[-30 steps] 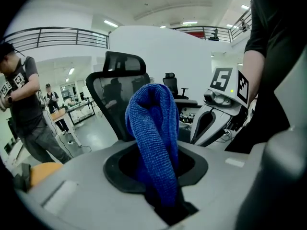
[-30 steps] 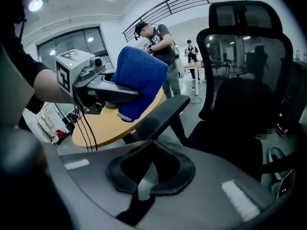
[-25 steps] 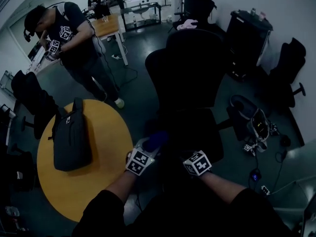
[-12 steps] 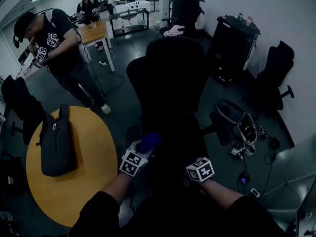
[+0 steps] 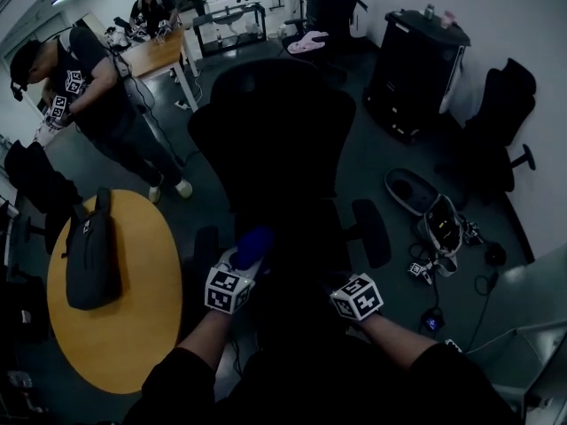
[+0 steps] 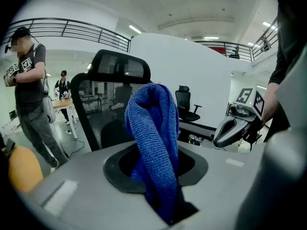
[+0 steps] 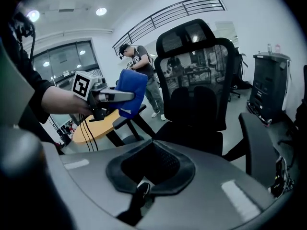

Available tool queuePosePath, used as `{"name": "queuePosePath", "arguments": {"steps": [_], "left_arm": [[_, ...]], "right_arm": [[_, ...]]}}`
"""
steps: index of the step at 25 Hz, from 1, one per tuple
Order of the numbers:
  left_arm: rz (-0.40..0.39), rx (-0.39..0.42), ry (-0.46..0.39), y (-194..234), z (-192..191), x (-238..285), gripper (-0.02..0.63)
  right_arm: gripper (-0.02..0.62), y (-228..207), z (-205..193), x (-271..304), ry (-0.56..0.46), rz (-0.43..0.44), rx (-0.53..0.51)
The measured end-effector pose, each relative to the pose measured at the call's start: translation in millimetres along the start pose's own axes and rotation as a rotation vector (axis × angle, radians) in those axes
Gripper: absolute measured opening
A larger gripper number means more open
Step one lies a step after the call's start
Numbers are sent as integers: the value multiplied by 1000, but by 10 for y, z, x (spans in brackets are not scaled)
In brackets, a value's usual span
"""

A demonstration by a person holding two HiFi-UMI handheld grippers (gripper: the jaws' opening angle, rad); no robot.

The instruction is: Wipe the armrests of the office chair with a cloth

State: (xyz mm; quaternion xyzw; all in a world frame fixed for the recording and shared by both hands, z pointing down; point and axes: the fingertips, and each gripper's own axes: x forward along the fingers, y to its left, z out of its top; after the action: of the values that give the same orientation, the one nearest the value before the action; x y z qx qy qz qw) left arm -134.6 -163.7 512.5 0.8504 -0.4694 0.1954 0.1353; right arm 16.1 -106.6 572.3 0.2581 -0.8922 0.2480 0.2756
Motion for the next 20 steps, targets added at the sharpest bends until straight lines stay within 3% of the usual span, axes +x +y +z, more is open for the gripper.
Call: {"name": "queuePosePath", "arguments": {"steps": [10,20], "left_arm": [[-2,30,34,-668,371,964,130],[-18,51,39,-981,697,1777,130]], "right_arm": [[6,-1012,-252,-610,-11,13,40],[6,-1642,-548,-1016,-34,-22,91]]}}
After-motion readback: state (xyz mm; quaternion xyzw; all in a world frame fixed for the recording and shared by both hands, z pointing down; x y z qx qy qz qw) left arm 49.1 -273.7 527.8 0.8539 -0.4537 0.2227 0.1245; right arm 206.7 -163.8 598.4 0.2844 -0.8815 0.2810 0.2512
